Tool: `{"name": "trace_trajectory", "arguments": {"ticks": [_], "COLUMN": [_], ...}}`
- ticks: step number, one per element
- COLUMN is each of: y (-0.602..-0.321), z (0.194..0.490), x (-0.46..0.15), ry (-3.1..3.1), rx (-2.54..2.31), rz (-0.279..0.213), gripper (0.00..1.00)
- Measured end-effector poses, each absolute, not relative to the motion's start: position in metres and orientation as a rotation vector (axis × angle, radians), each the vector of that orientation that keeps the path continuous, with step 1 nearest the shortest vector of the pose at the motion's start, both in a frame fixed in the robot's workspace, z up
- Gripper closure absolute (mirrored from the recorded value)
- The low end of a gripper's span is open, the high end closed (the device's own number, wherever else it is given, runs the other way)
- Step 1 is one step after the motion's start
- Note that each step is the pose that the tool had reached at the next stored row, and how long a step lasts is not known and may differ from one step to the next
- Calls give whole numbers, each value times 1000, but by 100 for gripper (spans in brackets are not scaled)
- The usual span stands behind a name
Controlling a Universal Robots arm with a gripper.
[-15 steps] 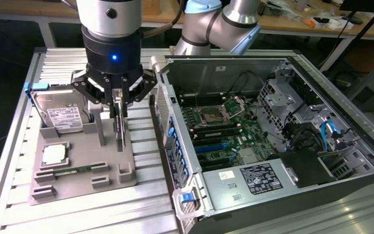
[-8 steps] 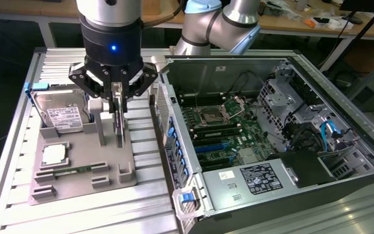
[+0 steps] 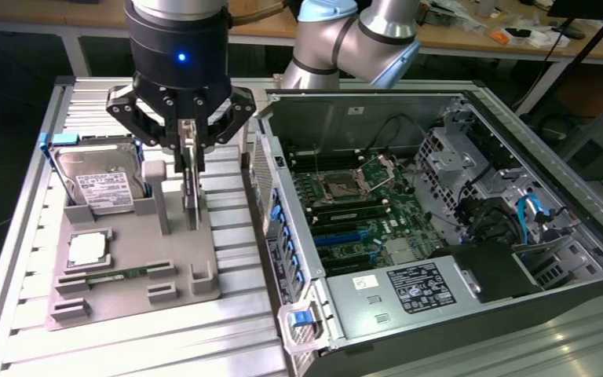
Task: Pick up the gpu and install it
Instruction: 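Pick up the gpu and move the gpu toward the slot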
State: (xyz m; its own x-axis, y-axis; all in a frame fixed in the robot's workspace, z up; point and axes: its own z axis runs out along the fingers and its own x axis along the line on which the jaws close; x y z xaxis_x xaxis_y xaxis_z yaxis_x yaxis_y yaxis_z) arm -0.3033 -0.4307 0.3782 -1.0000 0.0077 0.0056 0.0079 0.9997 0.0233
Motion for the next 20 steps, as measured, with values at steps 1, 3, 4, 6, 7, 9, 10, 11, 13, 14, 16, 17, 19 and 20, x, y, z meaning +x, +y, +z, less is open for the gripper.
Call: {"name": "trace_trajectory", "arguments": {"ticks": [1, 3, 4, 6, 7, 9, 10, 11, 13, 14, 16, 17, 19, 20], "y": [-431, -431, -431, -431, -431, -431, -431, -431, -431, -431, -431, -431, -431, -431], "z": [379, 382, 384, 387, 388, 391, 392, 393, 396, 398, 402, 403, 407, 408], "x": [-303, -303, -303, -303, -303, -303, -303, -303, -303, -303, -303, -303, -303, -303], "ry": [-3136, -3136, -3136, -3136, -3136, -3136, -3136, -3136, -3136, -3136, -3136, -3136, -3136, -3136], "rx": [-12, -12, -12, -12, -12, -12, -12, -12, -12, -12, -12, -12, -12, -12], "rz": [-37, -36, -37, -37, -37, -37, -37, -37, -37, -37, -37, -36, -36, -37], "gripper": [73, 73, 73, 73, 73, 73, 73, 73, 73, 73, 73, 73, 73, 73]}}
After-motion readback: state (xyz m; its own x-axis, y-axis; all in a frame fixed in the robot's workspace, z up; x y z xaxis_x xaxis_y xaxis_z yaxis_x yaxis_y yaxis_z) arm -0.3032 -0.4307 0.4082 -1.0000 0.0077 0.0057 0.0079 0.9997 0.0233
